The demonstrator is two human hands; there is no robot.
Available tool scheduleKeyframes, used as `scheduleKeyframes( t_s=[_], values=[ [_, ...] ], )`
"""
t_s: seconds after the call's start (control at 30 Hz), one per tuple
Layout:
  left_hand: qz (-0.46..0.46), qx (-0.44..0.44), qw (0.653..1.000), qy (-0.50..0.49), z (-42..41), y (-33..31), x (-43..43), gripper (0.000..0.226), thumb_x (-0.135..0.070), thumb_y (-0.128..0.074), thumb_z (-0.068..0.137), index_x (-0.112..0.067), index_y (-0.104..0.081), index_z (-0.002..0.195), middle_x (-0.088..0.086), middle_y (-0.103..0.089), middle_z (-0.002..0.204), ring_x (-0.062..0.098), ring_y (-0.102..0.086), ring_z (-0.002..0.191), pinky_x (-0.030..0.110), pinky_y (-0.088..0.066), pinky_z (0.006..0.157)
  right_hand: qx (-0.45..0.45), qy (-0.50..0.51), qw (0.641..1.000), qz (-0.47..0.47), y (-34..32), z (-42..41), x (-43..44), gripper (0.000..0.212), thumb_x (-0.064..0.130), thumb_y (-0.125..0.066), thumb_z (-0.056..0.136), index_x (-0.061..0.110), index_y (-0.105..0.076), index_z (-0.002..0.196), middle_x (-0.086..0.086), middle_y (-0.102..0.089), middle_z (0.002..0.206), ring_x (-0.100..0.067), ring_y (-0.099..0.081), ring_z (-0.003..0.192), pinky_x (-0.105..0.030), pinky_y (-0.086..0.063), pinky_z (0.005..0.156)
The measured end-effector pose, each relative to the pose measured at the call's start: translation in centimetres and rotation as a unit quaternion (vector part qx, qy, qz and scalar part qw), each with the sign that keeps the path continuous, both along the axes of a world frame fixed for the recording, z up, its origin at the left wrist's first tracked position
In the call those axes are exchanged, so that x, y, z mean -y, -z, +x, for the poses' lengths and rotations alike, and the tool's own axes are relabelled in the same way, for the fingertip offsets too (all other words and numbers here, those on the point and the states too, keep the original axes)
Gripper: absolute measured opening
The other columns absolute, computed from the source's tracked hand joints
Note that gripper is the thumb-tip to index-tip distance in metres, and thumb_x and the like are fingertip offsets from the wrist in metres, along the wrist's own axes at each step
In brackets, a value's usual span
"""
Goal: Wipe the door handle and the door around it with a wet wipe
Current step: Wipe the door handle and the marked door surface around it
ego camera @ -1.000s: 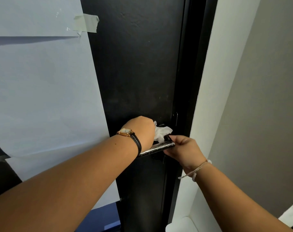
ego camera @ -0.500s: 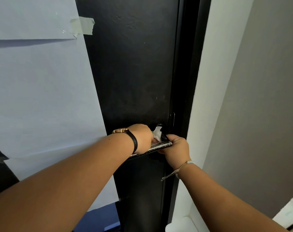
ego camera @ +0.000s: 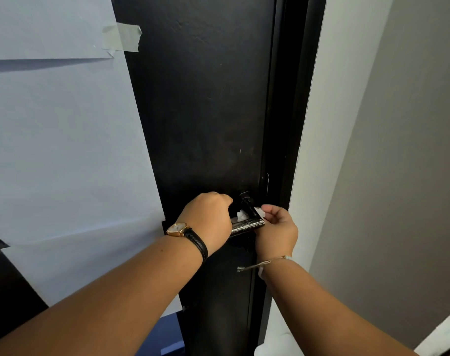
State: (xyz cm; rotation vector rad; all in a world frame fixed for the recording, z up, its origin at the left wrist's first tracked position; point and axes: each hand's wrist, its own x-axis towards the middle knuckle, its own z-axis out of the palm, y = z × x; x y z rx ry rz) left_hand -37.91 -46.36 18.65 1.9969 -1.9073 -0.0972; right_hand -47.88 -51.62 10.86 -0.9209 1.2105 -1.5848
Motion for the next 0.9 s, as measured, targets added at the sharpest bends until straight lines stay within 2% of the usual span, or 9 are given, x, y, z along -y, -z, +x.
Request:
scheduleKeyframes(
  t_s=[0.1, 0.2, 0.33, 0.47, 0.53, 0.63, 0.73, 0.8, 0.9],
  values=[
    [-0.003, -0.005, 1.0, -0.003, 0.1, 0.2, 0.1, 0.038, 0.004, -0.047, 0.083, -0.007, -0.061, 0.117, 0.01, -0.064, 0.115, 0.026, -0.06, 0.105, 0.041, -0.053, 0.091, 0.044, 0.02, 0.999, -0.01, 0.2, 0.3, -0.2, 0.016, 0.002, -0.064, 0.081, 0.018, -0.061, 0.079, 0.001, -0.061, 0.075, -0.013, -0.059, 0.071, -0.02, -0.052, 0.068],
    [-0.004, -0.002, 1.0, -0.004, 0.0, 0.4, 0.2, 0.037, 0.004, -0.049, 0.083, -0.007, -0.061, 0.116, 0.01, -0.063, 0.116, 0.025, -0.06, 0.105, 0.041, -0.053, 0.091, -0.007, 0.006, 1.0, -0.024, 0.4, 0.4, -0.5, 0.011, 0.0, -0.064, 0.08, 0.011, -0.064, 0.081, 0.005, -0.061, 0.066, -0.008, -0.057, 0.063, -0.012, -0.049, 0.06],
    [0.003, -0.011, 1.0, -0.014, 0.1, 0.7, 0.8, 0.038, 0.004, -0.05, 0.083, -0.007, -0.06, 0.118, 0.009, -0.064, 0.116, 0.025, -0.06, 0.106, 0.041, -0.052, 0.093, -0.09, -0.021, 0.995, -0.049, 0.2, -0.1, 0.1, 0.021, -0.001, -0.062, 0.08, 0.02, -0.065, 0.076, 0.004, -0.061, 0.068, -0.007, -0.056, 0.062, -0.002, -0.044, 0.049],
    [0.007, -0.021, 0.999, -0.026, 0.1, 0.7, 1.0, 0.039, 0.001, -0.05, 0.085, -0.01, -0.059, 0.121, 0.008, -0.064, 0.118, 0.026, -0.06, 0.108, 0.041, -0.049, 0.097, -0.109, -0.008, 0.99, -0.088, -0.2, -0.6, 0.4, 0.012, 0.008, -0.066, 0.082, 0.019, -0.066, 0.086, 0.001, -0.066, 0.078, -0.013, -0.063, 0.075, -0.017, -0.052, 0.07],
    [0.001, -0.026, 0.999, -0.021, 0.1, 0.8, 0.9, 0.04, 0.003, -0.05, 0.085, -0.011, -0.059, 0.122, 0.008, -0.064, 0.119, 0.026, -0.06, 0.109, 0.041, -0.049, 0.097, -0.145, -0.001, 0.982, -0.12, -0.1, -1.0, 0.6, 0.016, 0.005, -0.064, 0.083, 0.016, -0.066, 0.095, -0.001, -0.066, 0.087, -0.014, -0.064, 0.083, -0.021, -0.052, 0.079],
    [0.007, -0.034, 0.999, -0.024, 0.1, 0.7, 0.9, 0.04, 0.003, -0.05, 0.085, -0.011, -0.059, 0.121, 0.009, -0.064, 0.118, 0.027, -0.06, 0.108, 0.042, -0.05, 0.096, -0.219, 0.0, 0.961, -0.168, 0.1, -1.4, 0.8, 0.022, 0.003, -0.063, 0.084, 0.016, -0.063, 0.102, 0.003, -0.063, 0.093, -0.006, -0.061, 0.085, -0.007, -0.047, 0.079],
    [-0.001, -0.035, 0.999, -0.022, 0.1, 0.6, 0.8, 0.037, 0.003, -0.049, 0.085, -0.009, -0.061, 0.118, 0.01, -0.066, 0.115, 0.027, -0.062, 0.105, 0.043, -0.051, 0.094, -0.258, 0.012, 0.945, -0.202, 0.1, -1.8, 1.0, 0.016, 0.004, -0.065, 0.082, 0.013, -0.061, 0.094, 0.003, -0.06, 0.086, -0.002, -0.059, 0.078, 0.004, -0.042, 0.069],
    [-0.011, -0.029, 0.999, -0.019, 0.1, 0.6, 0.6, 0.038, 0.002, -0.048, 0.085, -0.01, -0.061, 0.119, 0.01, -0.066, 0.115, 0.027, -0.062, 0.105, 0.043, -0.052, 0.093, -0.31, 0.039, 0.918, -0.243, -0.3, -2.0, 1.2, 0.009, 0.001, -0.066, 0.08, 0.008, -0.061, 0.083, 0.0, -0.059, 0.082, -0.01, -0.058, 0.072, 0.004, -0.04, 0.066],
    [0.029, -0.051, 0.998, -0.033, 0.2, 0.5, 1.0, 0.041, 0.003, -0.049, 0.086, -0.011, -0.058, 0.124, 0.008, -0.064, 0.12, 0.025, -0.06, 0.11, 0.04, -0.049, 0.098, -0.405, 0.066, 0.851, -0.326, -1.4, -2.3, 1.8, 0.01, 0.0, -0.071, 0.076, 0.003, -0.062, 0.071, -0.009, -0.064, 0.077, -0.015, -0.057, 0.067, -0.004, -0.04, 0.06]
  ],
)
